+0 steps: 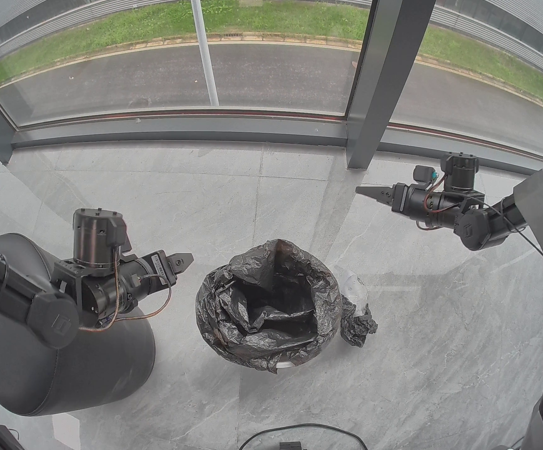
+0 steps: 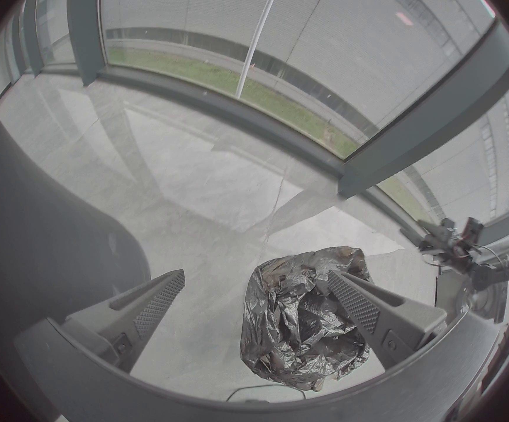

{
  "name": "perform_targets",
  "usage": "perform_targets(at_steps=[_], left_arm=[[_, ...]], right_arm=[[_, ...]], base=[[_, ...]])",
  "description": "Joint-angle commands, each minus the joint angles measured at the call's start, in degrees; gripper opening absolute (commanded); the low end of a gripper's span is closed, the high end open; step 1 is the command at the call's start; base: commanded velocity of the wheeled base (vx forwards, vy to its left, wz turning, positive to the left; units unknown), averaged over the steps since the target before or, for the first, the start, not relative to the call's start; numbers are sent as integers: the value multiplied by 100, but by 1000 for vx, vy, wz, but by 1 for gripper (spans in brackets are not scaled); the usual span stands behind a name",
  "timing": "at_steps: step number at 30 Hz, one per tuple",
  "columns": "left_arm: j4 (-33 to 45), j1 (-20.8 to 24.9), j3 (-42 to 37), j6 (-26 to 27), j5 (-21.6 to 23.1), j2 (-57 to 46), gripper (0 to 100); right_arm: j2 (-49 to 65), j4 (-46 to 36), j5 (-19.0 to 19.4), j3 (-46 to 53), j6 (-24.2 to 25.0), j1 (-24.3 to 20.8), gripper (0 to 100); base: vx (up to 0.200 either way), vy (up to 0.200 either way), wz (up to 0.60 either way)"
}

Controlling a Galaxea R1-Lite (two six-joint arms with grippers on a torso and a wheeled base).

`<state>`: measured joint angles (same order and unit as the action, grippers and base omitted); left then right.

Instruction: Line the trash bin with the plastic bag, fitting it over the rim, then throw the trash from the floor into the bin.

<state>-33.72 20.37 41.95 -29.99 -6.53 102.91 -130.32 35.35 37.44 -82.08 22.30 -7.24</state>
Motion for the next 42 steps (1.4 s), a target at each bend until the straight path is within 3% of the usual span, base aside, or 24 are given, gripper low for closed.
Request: perform_targets(at_steps=[1,7,9,10,11,12,20,26,34,42], left_arm=[[-1216,-191,-1242,617,179,-298,100],[-1743,-200,-1558,705,117,-272,100],[-1726,-235,-1540,731,117,-325,100],[-1726,-235,-1540,731,117,-325,100],[-1743,-323,-1532,731,135,-307,100],[-1743,-393,-1497,714,152,-272,100],[-1743,-569,-1435,661,179,-140,100],[-1726,-569,-1426,670,179,-131,100],[-1726,-640,-1391,661,179,-17,100],[-1726,-719,-1382,661,188,-17,100]], right_arm=[[-846,-28,-659,-10,-199,-629,100],[-1066,-310,-1265,-54,-358,-761,100],[-1268,-661,-2039,-379,-366,-788,100],[-1268,-661,-2039,-379,-366,-788,100],[-1444,-916,-2619,-651,-384,-805,100],[-1514,-1083,-2821,-792,-437,-832,100],[-1795,-1962,-3111,-1372,-718,-928,100],[-2077,-3676,-3489,-2190,-1140,-919,100],[-2648,-4845,-3498,-3251,-1149,-928,100],[-3228,-5645,-3506,-3251,-1157,-937,100]], base=[[0,0,0],[0,0,0],[0,0,0],[0,0,0],[0,0,0],[0,0,0],[0,0,0],[0,0,0],[0,0,0],[0,0,0]])
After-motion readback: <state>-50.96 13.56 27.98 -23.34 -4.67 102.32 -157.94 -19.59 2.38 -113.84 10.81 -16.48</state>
